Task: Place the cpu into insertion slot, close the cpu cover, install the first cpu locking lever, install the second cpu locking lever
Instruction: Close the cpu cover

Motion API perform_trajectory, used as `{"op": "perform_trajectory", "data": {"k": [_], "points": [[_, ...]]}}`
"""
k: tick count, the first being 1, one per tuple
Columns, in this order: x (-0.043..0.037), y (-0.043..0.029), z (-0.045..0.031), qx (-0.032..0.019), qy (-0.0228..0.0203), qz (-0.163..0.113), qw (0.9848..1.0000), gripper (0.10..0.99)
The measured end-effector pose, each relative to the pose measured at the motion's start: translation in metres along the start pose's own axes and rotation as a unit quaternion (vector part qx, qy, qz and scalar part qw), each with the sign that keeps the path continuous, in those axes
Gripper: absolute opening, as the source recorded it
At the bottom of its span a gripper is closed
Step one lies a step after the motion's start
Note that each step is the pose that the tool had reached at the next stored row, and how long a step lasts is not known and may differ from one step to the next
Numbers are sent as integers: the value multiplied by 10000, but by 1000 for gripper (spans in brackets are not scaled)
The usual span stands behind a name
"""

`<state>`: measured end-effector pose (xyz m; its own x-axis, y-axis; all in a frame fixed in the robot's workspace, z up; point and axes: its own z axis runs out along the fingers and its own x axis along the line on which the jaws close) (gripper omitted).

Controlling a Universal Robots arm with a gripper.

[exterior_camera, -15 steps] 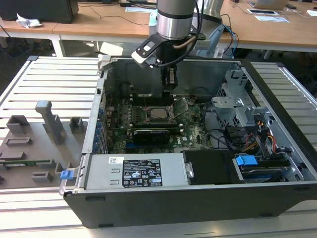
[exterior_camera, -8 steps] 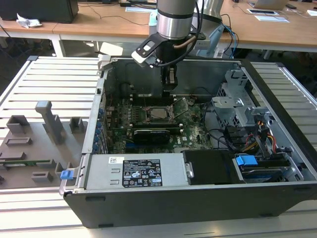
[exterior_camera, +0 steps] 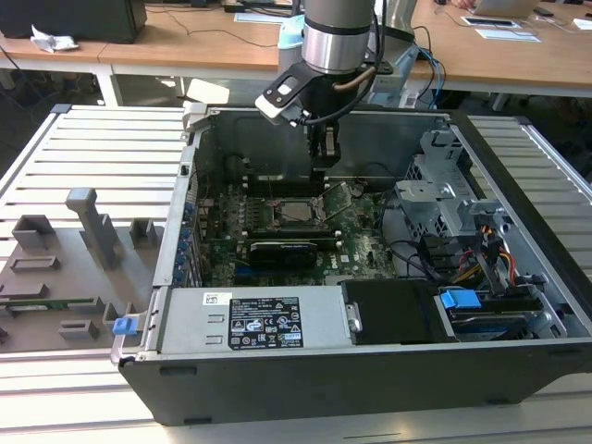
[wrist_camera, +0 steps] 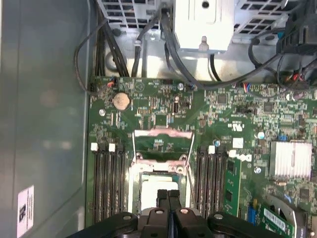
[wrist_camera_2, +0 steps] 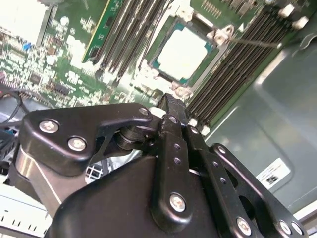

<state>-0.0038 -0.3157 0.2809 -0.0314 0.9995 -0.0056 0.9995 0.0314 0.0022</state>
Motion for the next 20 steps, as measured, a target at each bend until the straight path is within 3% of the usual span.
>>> {"op": "perform_trajectory", "data": {"k": [4,11,14,16,20], "points": [[-3,259,1,2,0,1,10000,110],[-5,466,1,2,-4,0,10000,110],[-3,585,1,2,-5,0,10000,110],[-3,618,2,2,-5,1,10000,110],[6,770,2,2,-9,0,10000,110]]}}
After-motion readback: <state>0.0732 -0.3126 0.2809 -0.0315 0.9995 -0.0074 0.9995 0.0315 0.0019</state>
